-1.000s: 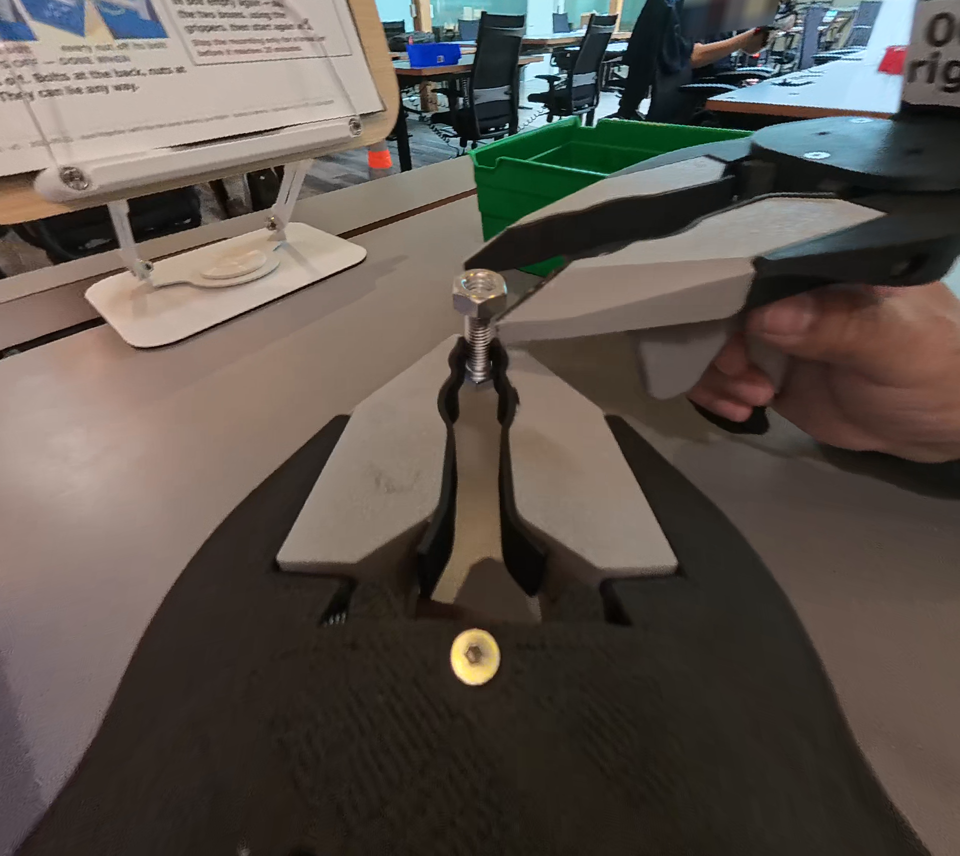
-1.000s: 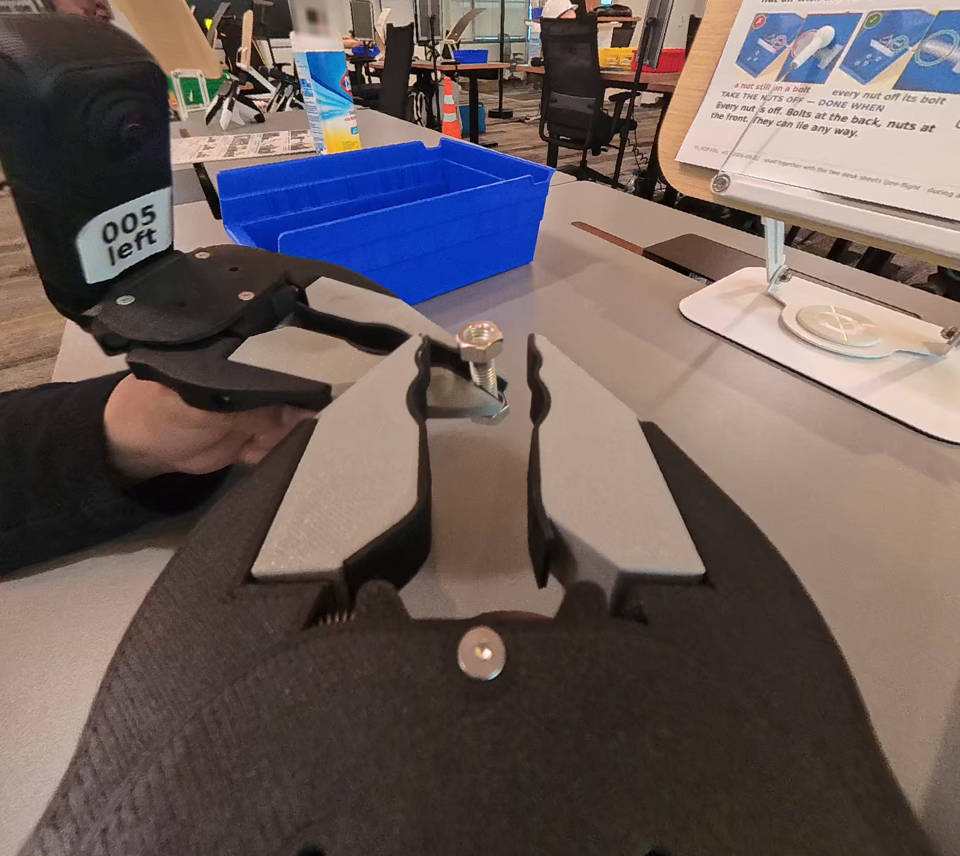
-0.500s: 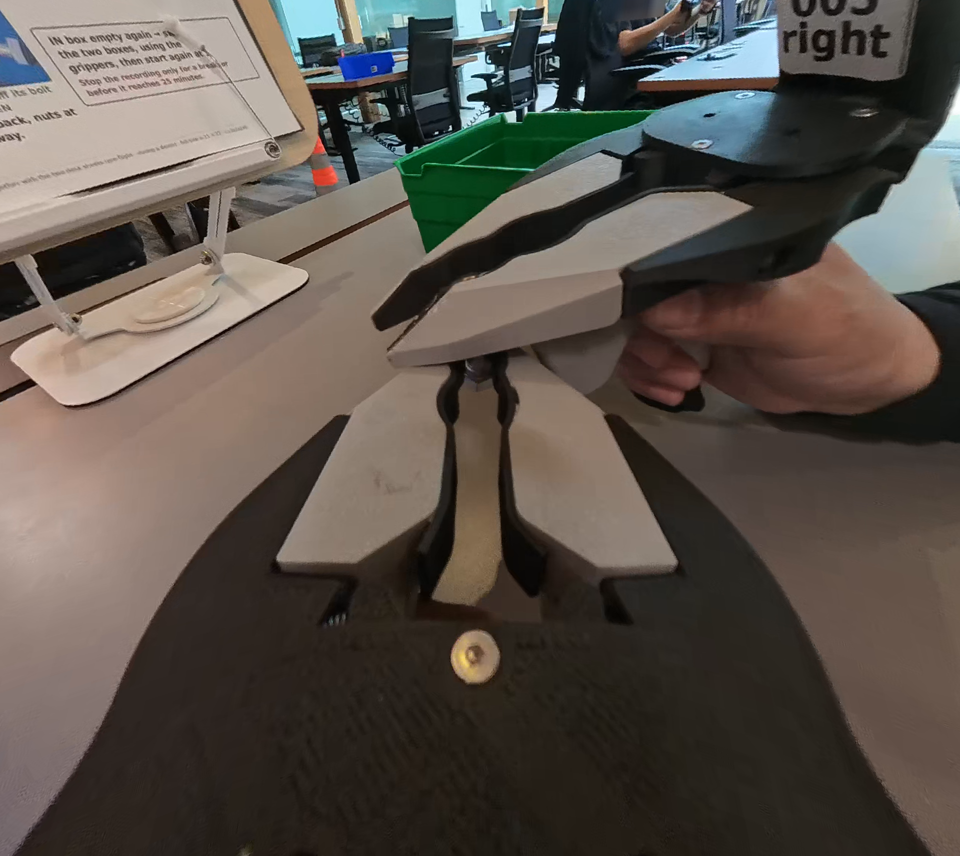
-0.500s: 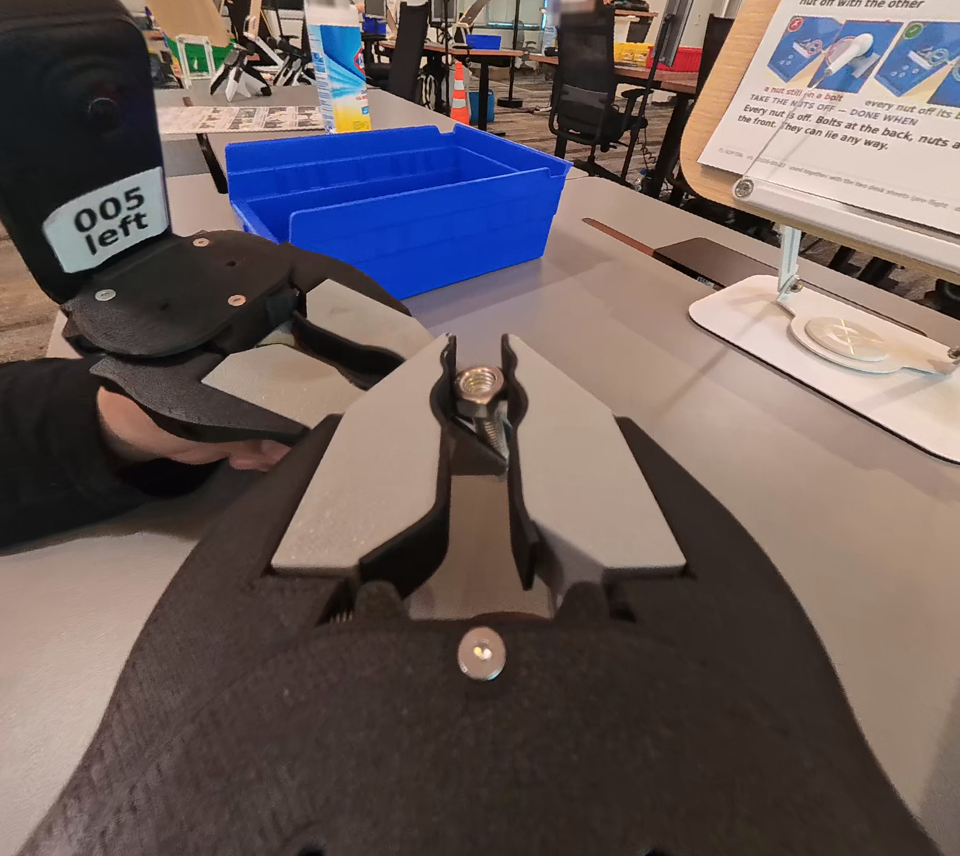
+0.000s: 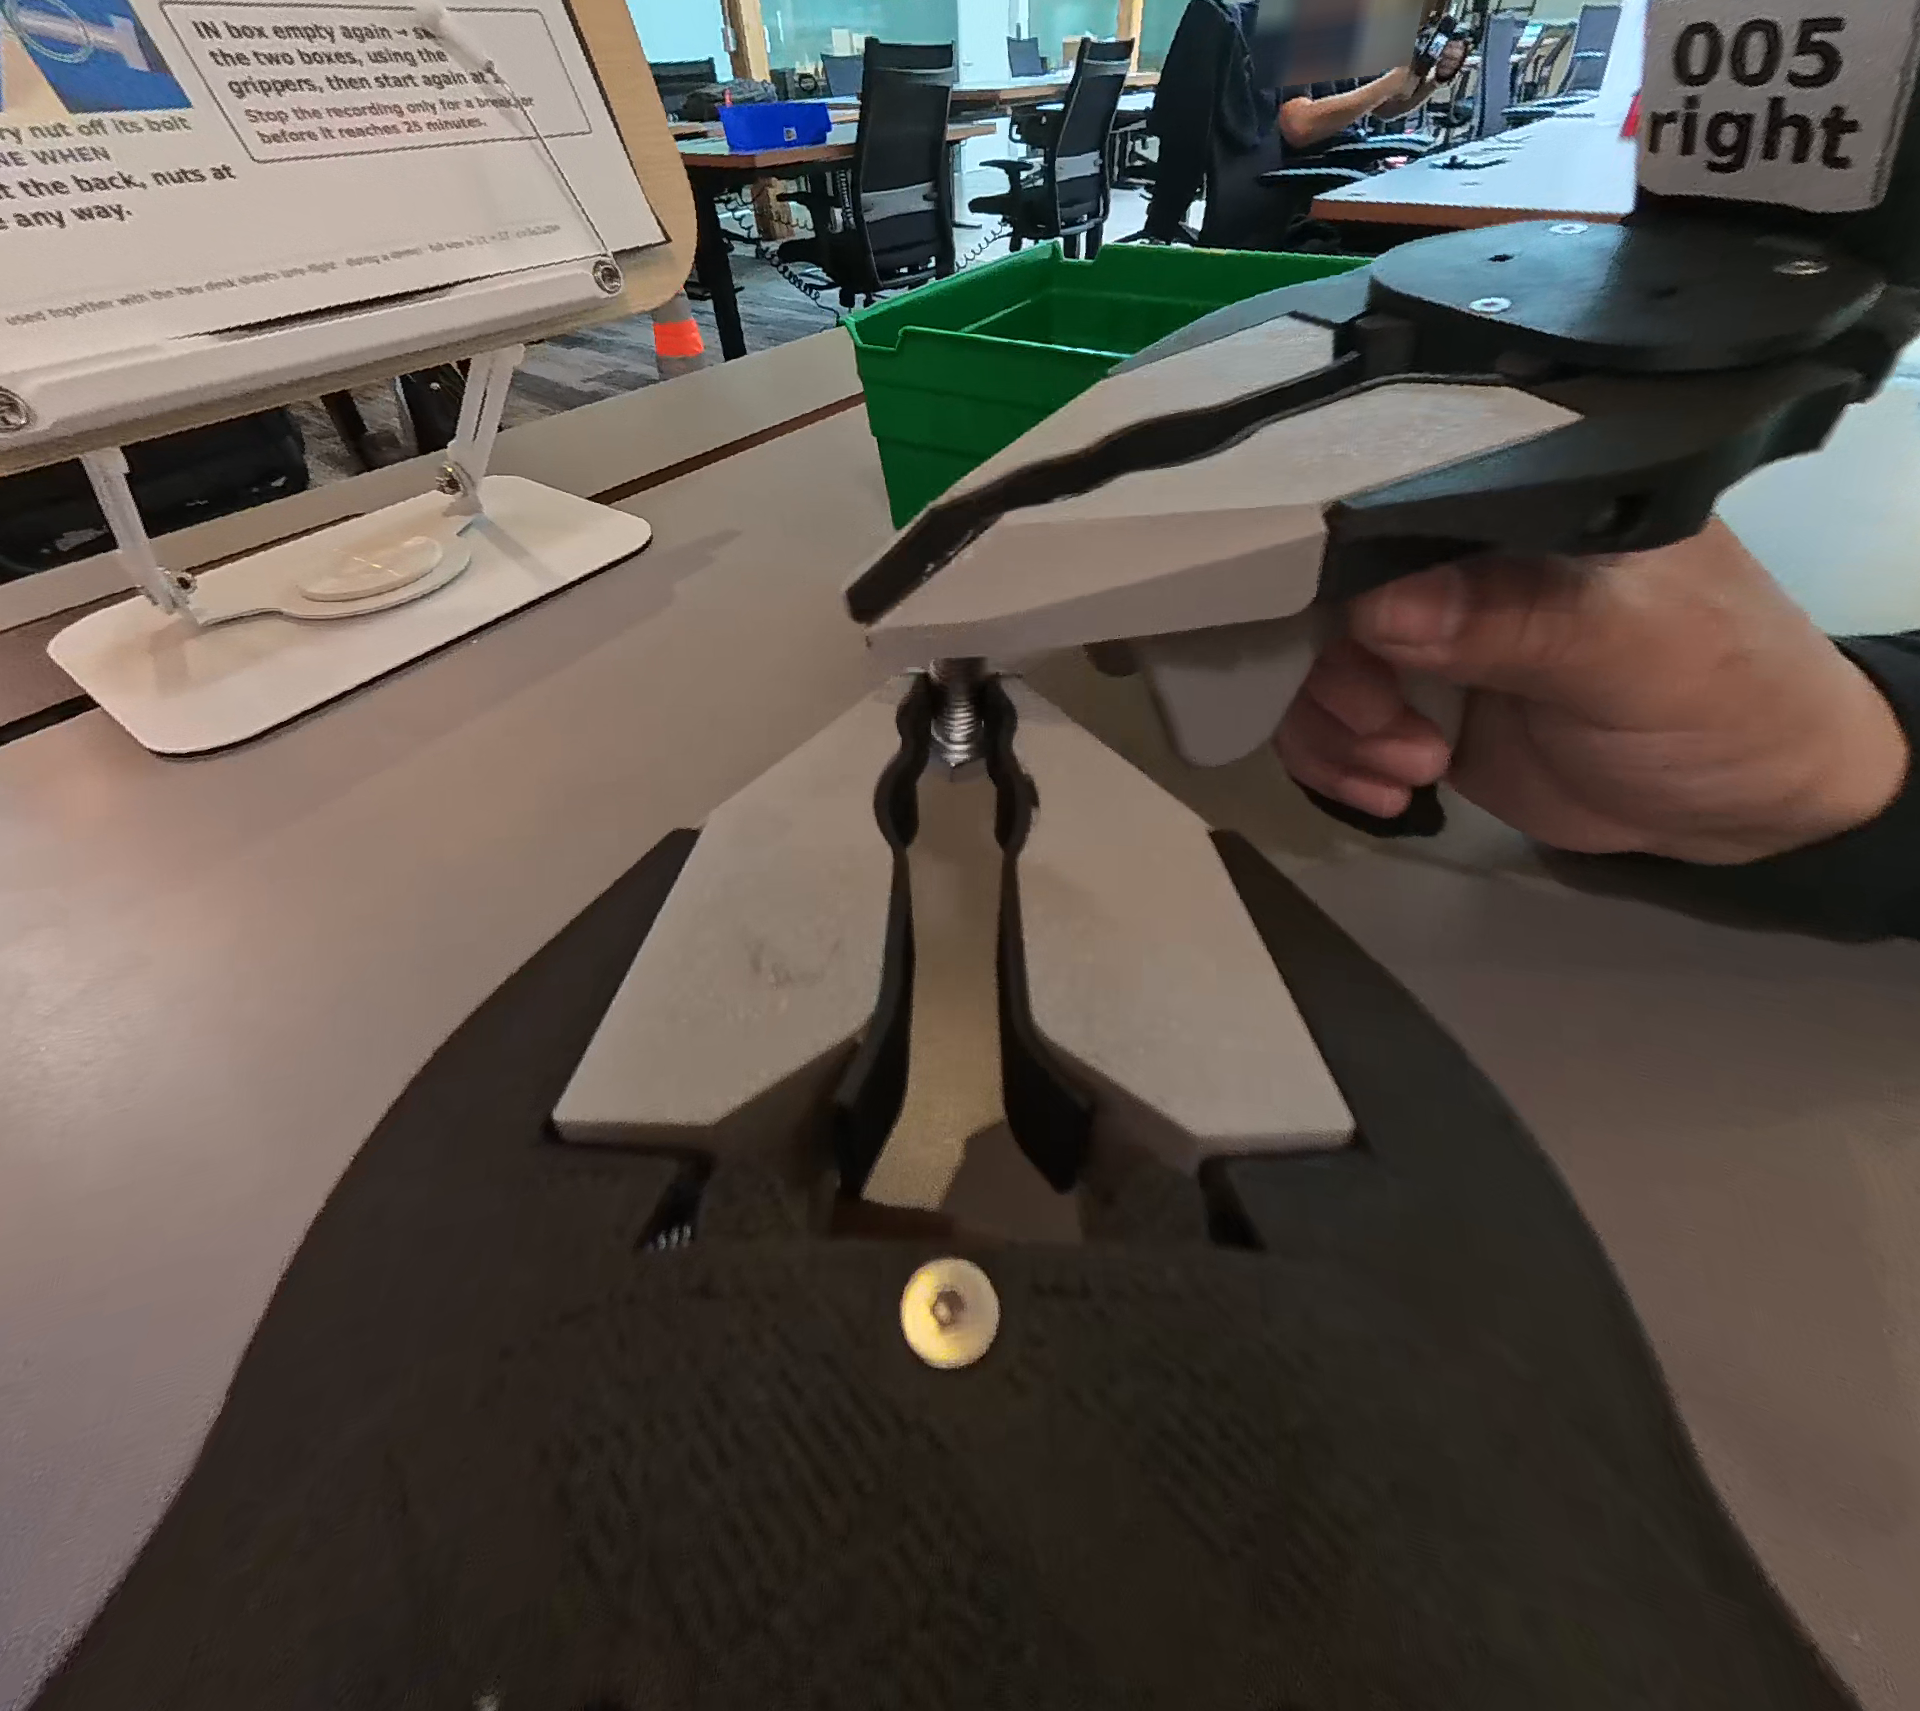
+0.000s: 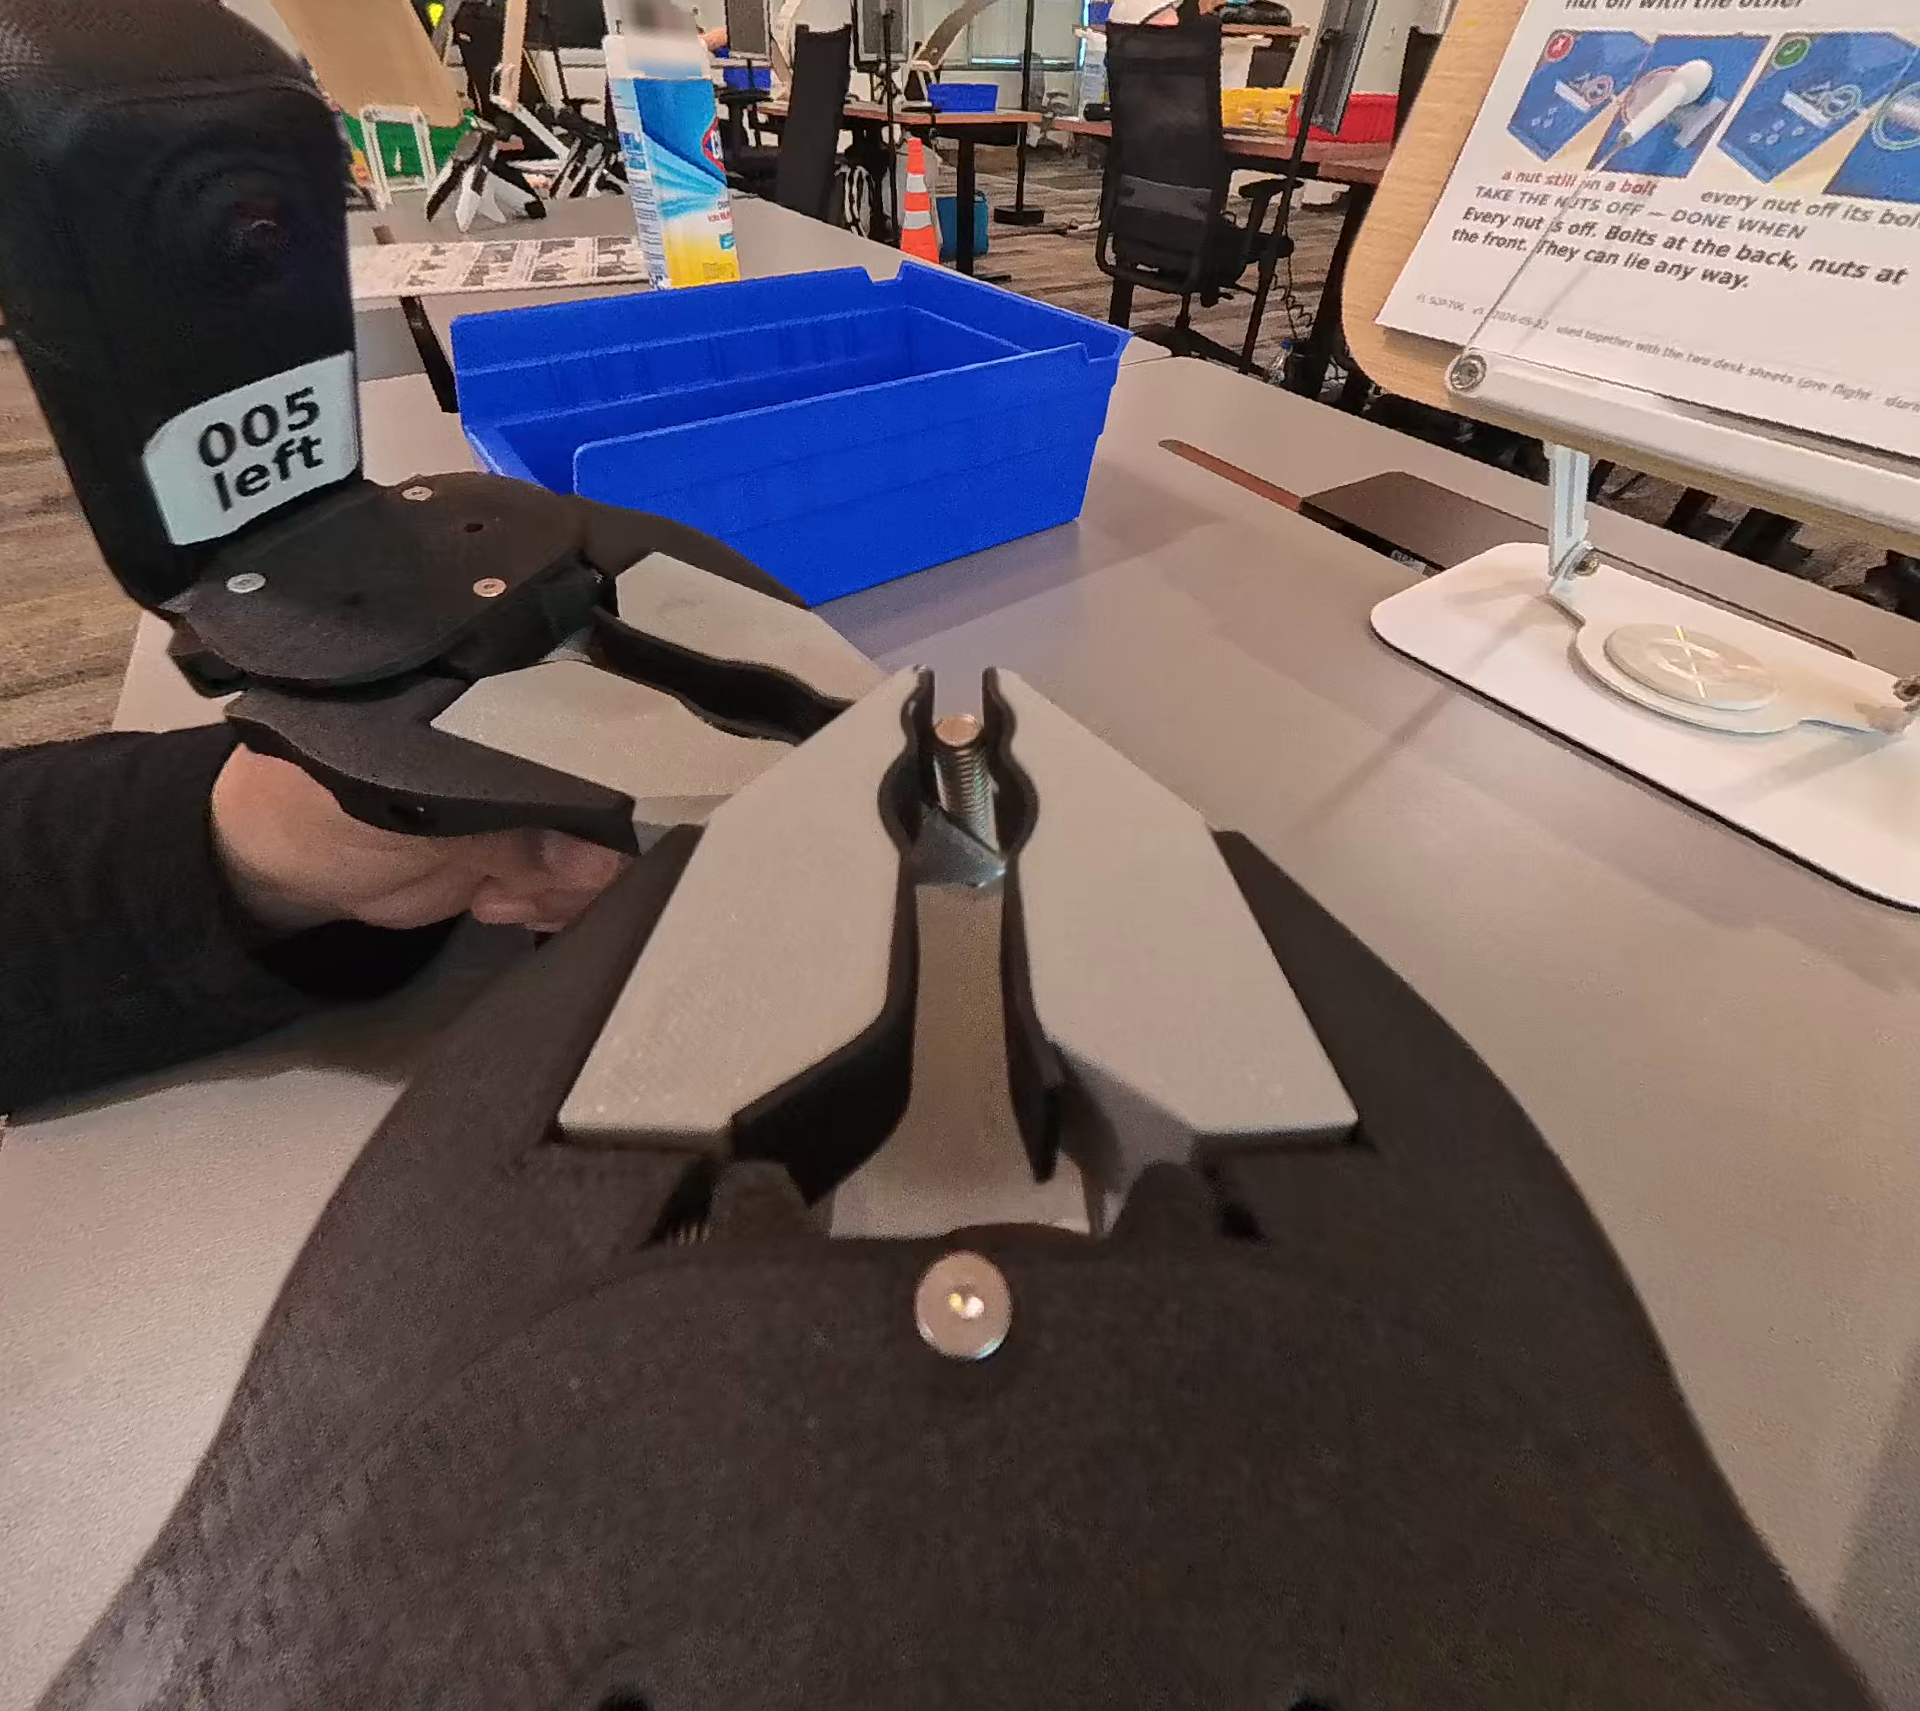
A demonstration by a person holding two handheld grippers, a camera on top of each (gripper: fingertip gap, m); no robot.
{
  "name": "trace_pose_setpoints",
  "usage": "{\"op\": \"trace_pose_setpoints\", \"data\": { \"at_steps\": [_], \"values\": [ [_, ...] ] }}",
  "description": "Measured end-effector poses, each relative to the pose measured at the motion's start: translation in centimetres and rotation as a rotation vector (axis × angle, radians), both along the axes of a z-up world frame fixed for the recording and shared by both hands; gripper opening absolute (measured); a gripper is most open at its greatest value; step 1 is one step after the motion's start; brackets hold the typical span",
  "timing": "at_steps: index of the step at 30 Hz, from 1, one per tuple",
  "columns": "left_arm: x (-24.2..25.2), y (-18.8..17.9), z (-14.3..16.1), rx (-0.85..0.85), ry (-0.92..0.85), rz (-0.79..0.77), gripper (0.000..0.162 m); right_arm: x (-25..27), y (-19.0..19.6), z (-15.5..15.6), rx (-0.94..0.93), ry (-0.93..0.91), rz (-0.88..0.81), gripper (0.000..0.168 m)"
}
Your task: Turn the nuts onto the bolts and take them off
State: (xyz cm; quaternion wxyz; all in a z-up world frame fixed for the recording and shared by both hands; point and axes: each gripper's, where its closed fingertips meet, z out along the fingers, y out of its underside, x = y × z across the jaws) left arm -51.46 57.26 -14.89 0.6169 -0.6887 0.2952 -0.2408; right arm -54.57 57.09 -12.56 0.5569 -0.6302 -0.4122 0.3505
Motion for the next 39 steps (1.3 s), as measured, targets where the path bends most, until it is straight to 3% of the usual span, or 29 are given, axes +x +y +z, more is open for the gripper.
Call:
{"op": "trace_pose_setpoints", "data": {
  "at_steps": [6,16,27,34,39],
  "values": [
    [-0.5,0.4,-0.1,0.0,0.011,0.034,0.007,0.4,0.3,0.7,0.033,0.016,-0.032,0.004],
    [-2.8,2.2,-1.0,-0.075,-0.02,0.154,0.007,4.9,2.9,4.3,0.0,0.181,-0.148,0.015],
    [-2.5,2.0,-1.1,-0.066,-0.007,0.138,0.007,6.9,3.6,5.6,-0.013,0.236,-0.165,0.022],
    [-2.4,2.1,-1.4,-0.07,0.002,0.138,0.007,7.3,2.4,5.5,-0.014,0.051,-0.122,0.019],
    [-2.3,1.8,-1.0,-0.073,-0.016,0.124,0.006,9.2,-0.5,-0.8,-0.199,-0.457,-0.073,0.027]
  ]
}}
